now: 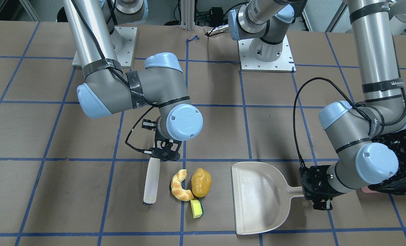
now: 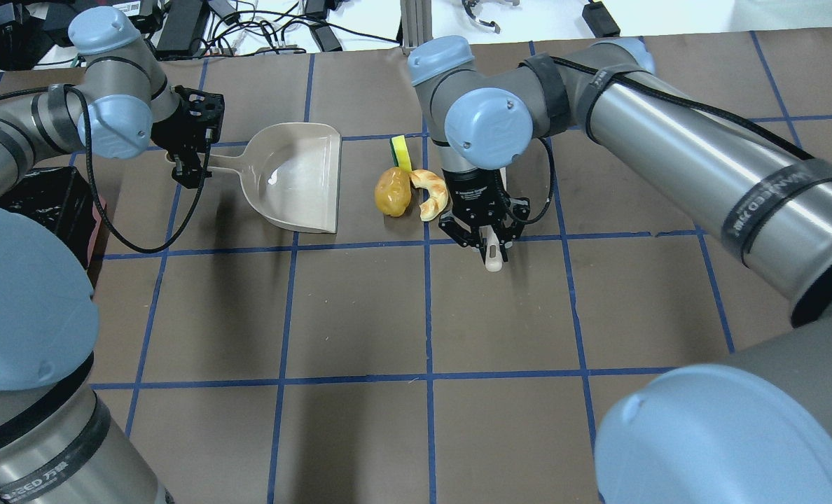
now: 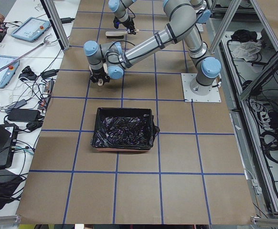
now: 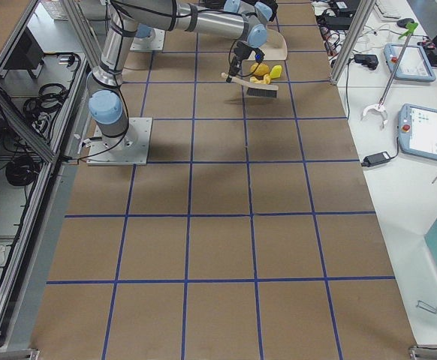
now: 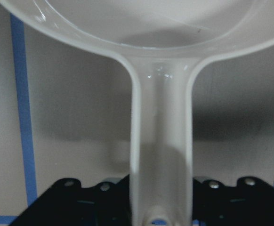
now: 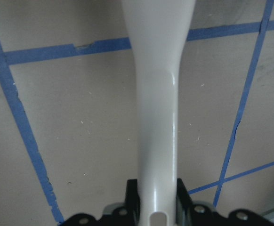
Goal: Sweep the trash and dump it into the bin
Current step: 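Carry the brush with the right gripper toward the potato and roll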
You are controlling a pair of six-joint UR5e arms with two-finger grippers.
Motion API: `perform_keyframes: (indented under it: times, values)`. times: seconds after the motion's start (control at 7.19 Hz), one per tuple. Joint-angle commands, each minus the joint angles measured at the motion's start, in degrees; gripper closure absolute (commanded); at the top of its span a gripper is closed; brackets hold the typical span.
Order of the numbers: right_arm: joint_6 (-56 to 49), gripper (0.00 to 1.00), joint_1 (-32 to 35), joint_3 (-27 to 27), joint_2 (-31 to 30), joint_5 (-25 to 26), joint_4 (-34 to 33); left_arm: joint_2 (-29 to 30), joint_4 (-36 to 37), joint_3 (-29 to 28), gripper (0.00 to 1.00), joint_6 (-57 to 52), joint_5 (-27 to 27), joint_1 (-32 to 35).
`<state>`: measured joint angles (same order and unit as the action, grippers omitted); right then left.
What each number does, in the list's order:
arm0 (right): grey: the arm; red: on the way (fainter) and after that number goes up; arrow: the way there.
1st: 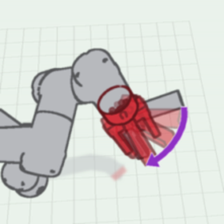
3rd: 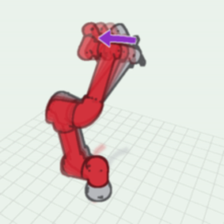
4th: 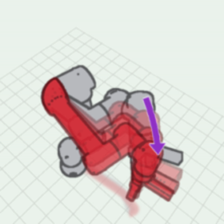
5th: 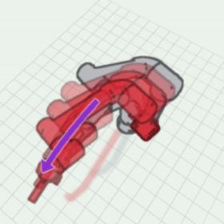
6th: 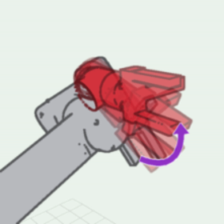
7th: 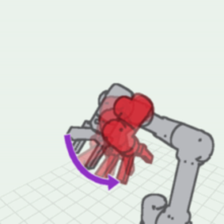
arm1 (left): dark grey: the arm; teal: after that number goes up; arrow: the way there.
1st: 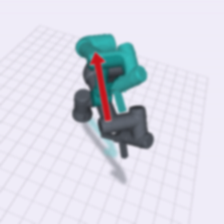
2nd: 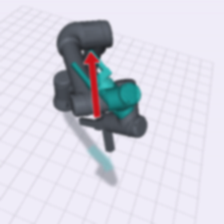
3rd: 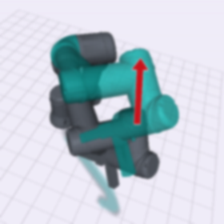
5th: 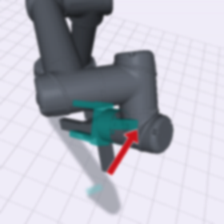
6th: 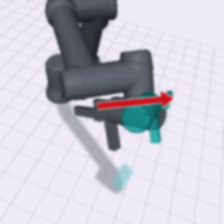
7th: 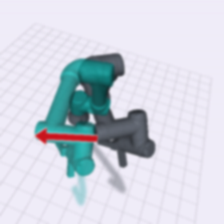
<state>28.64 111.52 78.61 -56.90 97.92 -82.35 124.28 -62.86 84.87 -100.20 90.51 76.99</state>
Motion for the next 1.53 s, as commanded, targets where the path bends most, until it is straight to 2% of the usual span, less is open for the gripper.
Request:
perform_keyframes:
  times: [0.0,0.56,0.7,0.97,1.39]
  values:
    - [0.7,1.0,1.6,-0.6,0.6,2.4,0.2,0.0,0.0,-0.1,0.99,0.0,-0.1,0.0]
    - [2.4,1.0,1.8,-0.8,1.7,1.1,-0.4,0.0,0.1,-0.1,0.99,-0.3,-0.2,0.0]
    - [3.9,1.0,1.9,-1.7,2.0,-2.2,-0.4,0.0,0.1,-0.1,0.99,-0.3,-0.2,0.0]
    - [6.7,1.0,3.6,-3.2,4.1,-2.7,-3.1,0.0,0.1,-0.1,0.99,-0.4,-0.2,0.0]
    - [8.3,1.0,4.0,-3.8,4.4,-7.0,-4.4,0.0,0.2,-0.1,0.99,-0.3,-0.2,0.0]
